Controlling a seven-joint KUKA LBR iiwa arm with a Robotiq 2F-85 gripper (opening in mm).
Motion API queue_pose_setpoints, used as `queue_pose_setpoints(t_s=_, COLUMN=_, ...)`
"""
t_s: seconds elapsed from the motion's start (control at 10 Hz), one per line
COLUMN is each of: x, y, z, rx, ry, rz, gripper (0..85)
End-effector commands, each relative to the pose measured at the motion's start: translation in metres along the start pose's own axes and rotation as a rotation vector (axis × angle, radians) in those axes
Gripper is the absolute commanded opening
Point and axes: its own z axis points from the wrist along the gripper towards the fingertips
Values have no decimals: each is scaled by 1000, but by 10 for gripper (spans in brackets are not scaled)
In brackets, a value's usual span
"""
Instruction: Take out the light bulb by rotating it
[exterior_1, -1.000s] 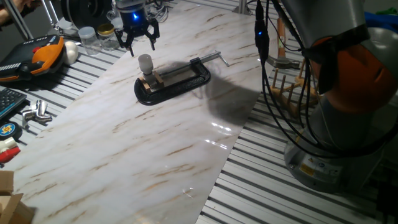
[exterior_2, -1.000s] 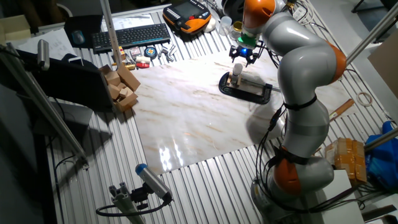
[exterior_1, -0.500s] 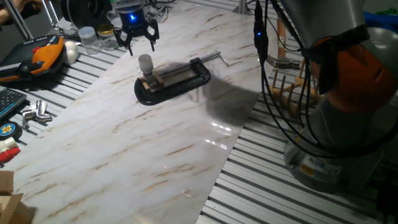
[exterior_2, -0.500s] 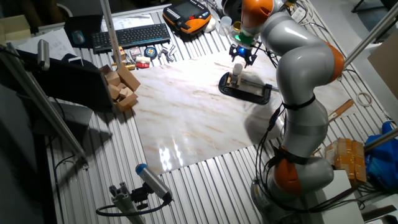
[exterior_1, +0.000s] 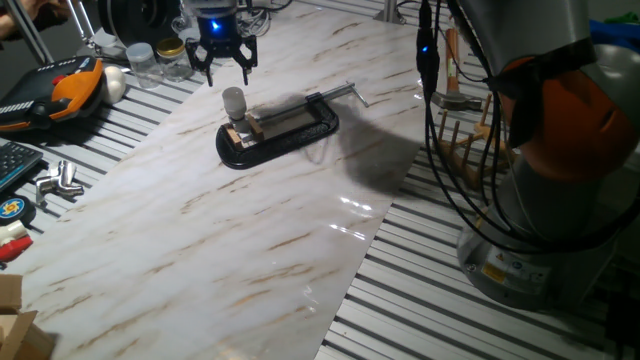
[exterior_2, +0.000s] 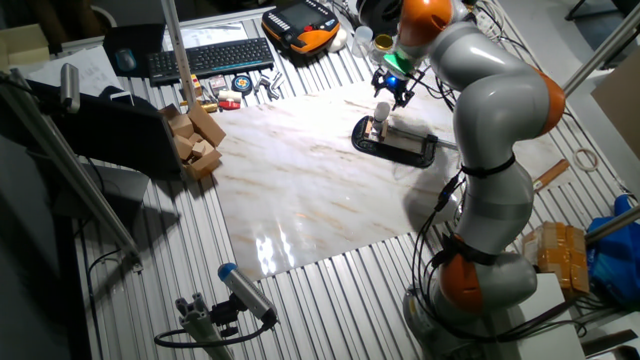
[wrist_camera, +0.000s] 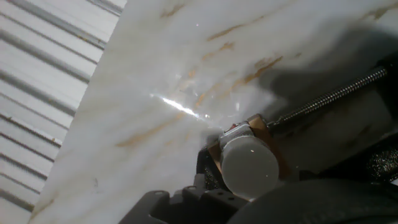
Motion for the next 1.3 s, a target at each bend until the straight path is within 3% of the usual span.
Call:
queue_pose_setpoints(t_s=0.0, x=1, y=0, z=0, rx=-48, ry=-71, rz=1479, gripper=680)
queue_pose_setpoints(t_s=0.1, x=1, y=1, z=-1, rx=-31, ry=-71, rz=1532, gripper=680)
queue_pose_setpoints(t_s=0.3, x=1, y=1, z=-1, rx=-23, ry=-62, rz=1614, gripper=680)
queue_pose_setpoints(t_s=0.6, x=1, y=2, z=-3, rx=17, ry=-87, rz=1661, gripper=680)
queue_pose_setpoints(t_s=0.8, x=1, y=2, z=-5, rx=21, ry=-107, rz=1661, gripper=680)
queue_pose_setpoints(t_s=1.2, x=1, y=2, z=-4, rx=38, ry=-100, rz=1660, gripper=680)
